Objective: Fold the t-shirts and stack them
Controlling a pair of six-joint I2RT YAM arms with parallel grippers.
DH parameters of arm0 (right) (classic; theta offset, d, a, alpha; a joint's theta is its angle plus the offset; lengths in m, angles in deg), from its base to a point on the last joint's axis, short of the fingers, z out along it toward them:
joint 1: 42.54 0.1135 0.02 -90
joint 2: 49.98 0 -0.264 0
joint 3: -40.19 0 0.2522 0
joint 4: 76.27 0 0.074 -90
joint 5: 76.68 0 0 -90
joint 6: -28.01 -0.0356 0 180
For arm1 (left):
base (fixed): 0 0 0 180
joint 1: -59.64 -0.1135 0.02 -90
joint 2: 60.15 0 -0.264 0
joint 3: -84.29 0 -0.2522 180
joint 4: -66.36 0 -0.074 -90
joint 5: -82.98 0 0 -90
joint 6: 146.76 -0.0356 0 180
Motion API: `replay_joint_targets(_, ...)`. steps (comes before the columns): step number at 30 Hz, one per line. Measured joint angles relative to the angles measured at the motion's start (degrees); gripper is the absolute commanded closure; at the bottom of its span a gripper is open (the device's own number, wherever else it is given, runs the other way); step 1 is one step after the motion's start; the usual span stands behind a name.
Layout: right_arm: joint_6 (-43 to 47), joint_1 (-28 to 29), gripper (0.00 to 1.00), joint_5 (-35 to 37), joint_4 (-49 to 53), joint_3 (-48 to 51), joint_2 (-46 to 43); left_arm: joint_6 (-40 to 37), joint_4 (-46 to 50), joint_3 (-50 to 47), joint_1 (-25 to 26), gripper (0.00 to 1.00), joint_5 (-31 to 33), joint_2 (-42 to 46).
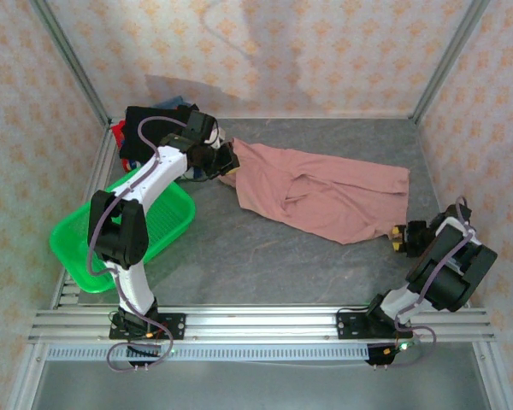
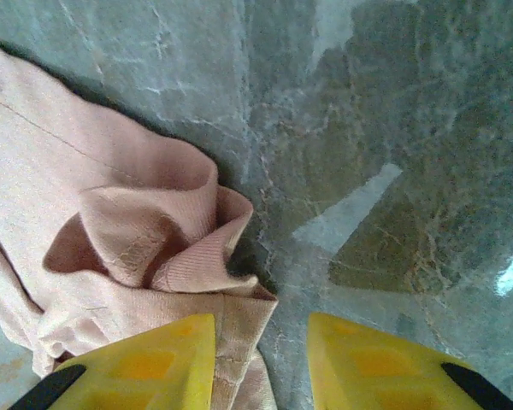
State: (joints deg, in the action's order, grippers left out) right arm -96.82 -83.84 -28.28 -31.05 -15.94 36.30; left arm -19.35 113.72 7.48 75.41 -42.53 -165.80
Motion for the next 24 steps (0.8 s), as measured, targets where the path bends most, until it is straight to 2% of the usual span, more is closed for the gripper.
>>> replay_joint_targets(6,-2.8,0.0,0.62,-1.3,-3.8,1.6,0.5,0.0,0.0,0.0,0.0,1.00,0.0,-1.5)
replay_joint_targets(17,-7.9,-0.3,0.62,-2.9,-6.1,2.5,1.4,0.0,0.0,0.0,0.0,1.00,0.0,-1.8)
replay_joint_targets(24,-12.2,-1.2,0.80,-3.8,-5.1,1.7,3.7,0.0,0.0,0.0,0.0,1.00,0.0,-3.0)
